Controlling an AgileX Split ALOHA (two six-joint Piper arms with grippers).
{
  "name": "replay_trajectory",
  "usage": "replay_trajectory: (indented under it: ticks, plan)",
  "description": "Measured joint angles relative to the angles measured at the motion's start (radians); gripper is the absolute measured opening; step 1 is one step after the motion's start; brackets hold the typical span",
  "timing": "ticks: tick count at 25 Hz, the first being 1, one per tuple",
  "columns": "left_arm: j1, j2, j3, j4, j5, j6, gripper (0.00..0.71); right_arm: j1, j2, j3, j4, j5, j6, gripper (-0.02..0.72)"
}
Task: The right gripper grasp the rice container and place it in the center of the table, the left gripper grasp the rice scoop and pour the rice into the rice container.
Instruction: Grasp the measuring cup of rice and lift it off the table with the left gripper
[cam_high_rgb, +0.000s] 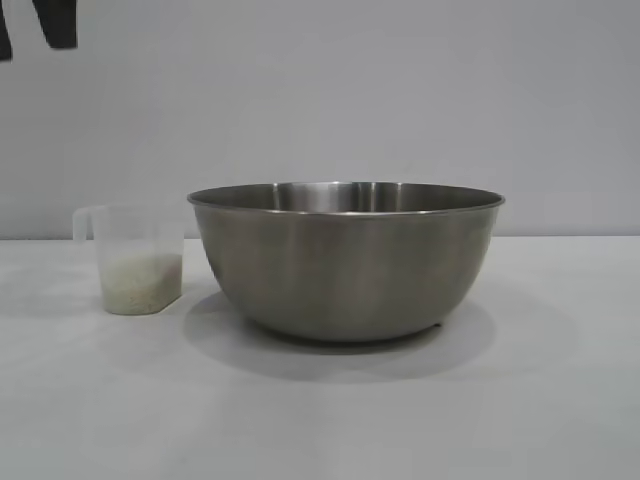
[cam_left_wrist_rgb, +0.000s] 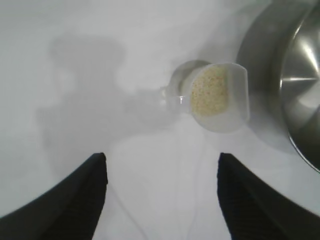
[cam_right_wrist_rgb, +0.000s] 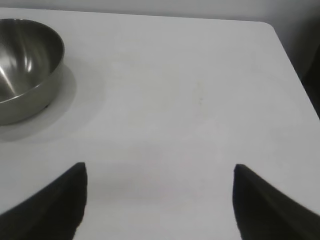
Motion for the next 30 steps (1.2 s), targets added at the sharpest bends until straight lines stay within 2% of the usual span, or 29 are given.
replay_trajectory:
  ticks: [5,12,16,22,27,28,30]
  plan:
    - [0.0,-0.011,0.0,0.007,0.01,0.0,0.419,0.0,0.0,0.0,0.0,0.0,0.0,0.511]
    - [0.0,-0.011,0.0,0.096,0.012,0.008,0.419,0.0,0.0,0.0,0.0,0.0,0.002,0.511]
    - [0.0,-0.005,0.0,0.097,0.009,0.068,0.419,0.0,0.0,0.0,0.0,0.0,0.002,0.511]
    - [0.0,0.026,0.0,0.021,-0.144,0.088,0.419,0.0,0.0,0.0,0.0,0.0,0.002,0.511]
    - [0.0,0.047,0.0,-0.001,-0.225,0.092,0.419,0.0,0.0,0.0,0.0,0.0,0.002,0.511]
    - [0.0,0.051,0.0,-0.001,-0.242,0.092,0.37,0.0,0.0,0.0,0.0,0.0,0.002,0.511]
    - [0.0,0.057,0.0,0.002,-0.276,0.093,0.322,0.0,0.0,0.0,0.0,0.0,0.002,0.511]
